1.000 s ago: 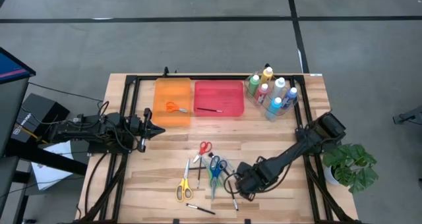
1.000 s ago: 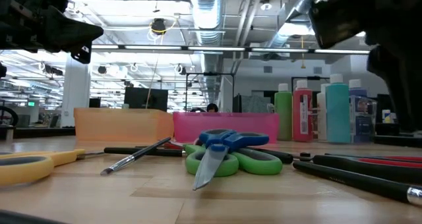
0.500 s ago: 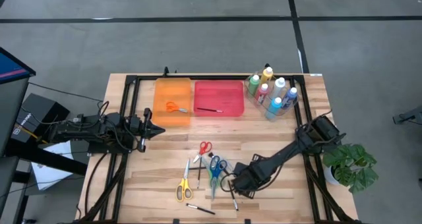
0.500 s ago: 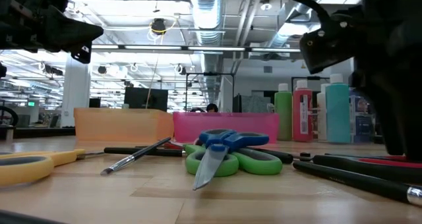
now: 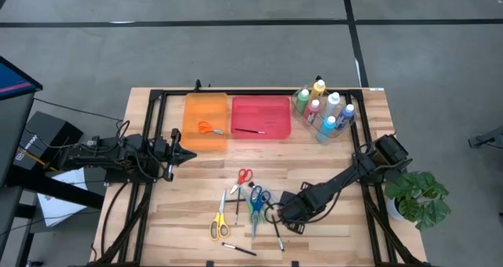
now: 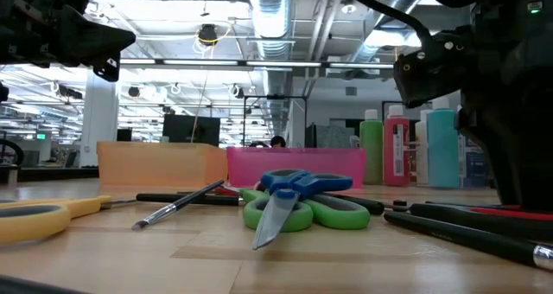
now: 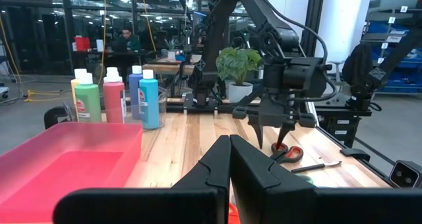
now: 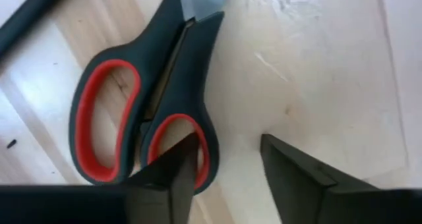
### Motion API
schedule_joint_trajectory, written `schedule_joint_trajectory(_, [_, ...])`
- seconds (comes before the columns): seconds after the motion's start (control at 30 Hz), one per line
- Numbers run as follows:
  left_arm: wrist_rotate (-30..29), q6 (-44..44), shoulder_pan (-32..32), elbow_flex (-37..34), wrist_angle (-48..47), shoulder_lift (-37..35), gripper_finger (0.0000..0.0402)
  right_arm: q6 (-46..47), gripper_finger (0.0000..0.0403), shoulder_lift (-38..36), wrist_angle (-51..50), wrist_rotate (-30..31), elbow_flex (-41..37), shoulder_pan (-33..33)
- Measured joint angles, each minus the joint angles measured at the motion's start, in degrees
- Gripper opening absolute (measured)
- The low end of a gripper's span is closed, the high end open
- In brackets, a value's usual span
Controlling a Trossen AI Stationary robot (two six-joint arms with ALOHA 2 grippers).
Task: Pick & Place Paint Supplies
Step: Put the black scissors into the orange bin
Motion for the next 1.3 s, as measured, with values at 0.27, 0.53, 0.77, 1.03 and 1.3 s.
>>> schedule_joint_trajectory(0.27, [-0.01, 0.01, 0.01, 0.00, 0.02, 0.00, 0.0002, -0.28, 0.0040, -0.31, -1.45, -1.31, -0.26, -0.88])
schedule_joint_trajectory(0.53, [0.00, 0.00, -0.01, 0.00, 0.02, 0.00, 0.0002, -0.71, 0.0023, -0.31, -1.96, -1.48, -0.26, -1.36])
schedule_joint_trajectory(0.77, [-0.01, 0.00, 0.00, 0.00, 0.02, 0.00, 0.0002, -1.22, 0.0011, -1.10, -2.49, -0.80, -0.35, -1.34])
schedule_joint_trajectory(1.03, [-0.01, 0.02, -0.01, 0.00, 0.02, 0.00, 0.0002, -0.52, 0.0010, -8.19, -10.35, 3.58, -0.83, -1.16])
schedule_joint_trajectory(1.3, [0.00, 0.02, 0.01, 0.00, 0.13, 0.00, 0.0002, 2.97, 0.0010, -15.18, -17.94, 10.74, -0.87, -1.18])
